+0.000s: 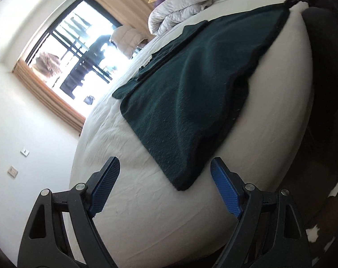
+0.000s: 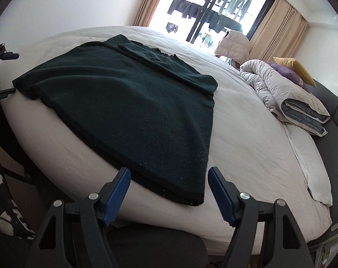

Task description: Fold small clothes

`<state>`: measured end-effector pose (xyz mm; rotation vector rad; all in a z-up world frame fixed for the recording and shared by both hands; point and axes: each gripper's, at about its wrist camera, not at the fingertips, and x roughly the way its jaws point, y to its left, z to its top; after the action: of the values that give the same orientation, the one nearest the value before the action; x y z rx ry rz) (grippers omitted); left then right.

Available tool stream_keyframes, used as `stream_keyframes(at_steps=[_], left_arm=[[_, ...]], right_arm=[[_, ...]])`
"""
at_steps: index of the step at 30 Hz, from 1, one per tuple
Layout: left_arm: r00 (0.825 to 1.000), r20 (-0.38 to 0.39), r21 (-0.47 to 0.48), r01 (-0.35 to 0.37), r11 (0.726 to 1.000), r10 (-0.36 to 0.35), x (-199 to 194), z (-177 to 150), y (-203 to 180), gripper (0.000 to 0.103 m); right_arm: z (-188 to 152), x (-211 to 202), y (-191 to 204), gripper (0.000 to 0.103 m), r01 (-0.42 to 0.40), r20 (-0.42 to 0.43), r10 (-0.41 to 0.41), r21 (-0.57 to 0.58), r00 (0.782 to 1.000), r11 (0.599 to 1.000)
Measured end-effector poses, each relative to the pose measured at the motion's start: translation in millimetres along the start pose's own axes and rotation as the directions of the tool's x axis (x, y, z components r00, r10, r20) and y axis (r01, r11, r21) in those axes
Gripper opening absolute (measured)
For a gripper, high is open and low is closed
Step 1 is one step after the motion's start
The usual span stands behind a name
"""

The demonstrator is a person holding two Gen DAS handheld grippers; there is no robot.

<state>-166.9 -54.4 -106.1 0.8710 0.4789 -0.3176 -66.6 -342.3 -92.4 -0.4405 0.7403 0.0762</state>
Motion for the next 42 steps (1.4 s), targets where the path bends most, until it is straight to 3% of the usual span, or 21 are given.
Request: stream_keyframes(at_steps=[3,11,14,16,17,19,25,34,39,42], left_arm=[[0.997,0.022,0.119,-0.071,0.990,0.069,2.3,-3.9,-17.4,0.096],[0.981,0.114,0.246,-0.180,0.953,0.156,11.8,-1.4,-33.2,0.101],[0.980,0.134,0.263,-0.182,0.947,0.151,20.2,0.3,-28.4,0.095],[0.979,0.136,0.287,-0.183,0.940,0.149,22.7,-0.4,-27.9,0.069],[0.982,0.125,0.290,-0.173,0.941,0.142,25.3,-0.6,-27.2,0.062],[0.988,0.093,0.274,-0.142,0.951,0.121,32.2,-0.4,-23.8,0.029],[0.995,0.065,0.153,-0.081,0.985,0.071,32.5,5.1,-9.9,0.009],[0.995,0.077,-0.081,-0.056,0.995,0.062,19.0,20.2,32.4,0.006],[0.996,0.080,-0.164,-0.034,0.986,0.048,18.1,28.8,46.0,0.006],[0.996,0.079,-0.185,-0.026,0.982,0.042,20.0,29.8,47.1,0.006]], right_arm=[[-0.1,1.9,2.7,0.074,-0.002,-0.003,0.002,0.007,1.000,1.000],[0.3,9.8,15.5,0.065,0.006,-0.018,-0.007,-0.055,1.000,0.998],[-4.2,12.4,19.9,0.064,0.015,-0.029,-0.018,-0.101,0.999,0.995],[-7.7,13.4,22.5,0.063,0.025,-0.034,-0.030,-0.133,0.999,0.991],[-9.3,14.0,23.3,0.062,0.029,-0.038,-0.035,-0.149,0.999,0.988],[-12.1,15.4,24.1,0.061,0.038,-0.047,-0.047,-0.175,0.998,0.984],[-19.4,21.6,34.2,0.060,0.079,-0.052,-0.098,-0.284,0.994,0.956],[-23.6,37.2,46.4,0.060,0.193,-0.020,-0.225,-0.441,0.974,0.876],[-27.1,48.6,55.9,0.055,0.219,-0.011,-0.265,-0.528,0.964,0.821],[-25.8,55.1,61.1,0.046,0.222,-0.008,-0.273,-0.557,0.962,0.800]])
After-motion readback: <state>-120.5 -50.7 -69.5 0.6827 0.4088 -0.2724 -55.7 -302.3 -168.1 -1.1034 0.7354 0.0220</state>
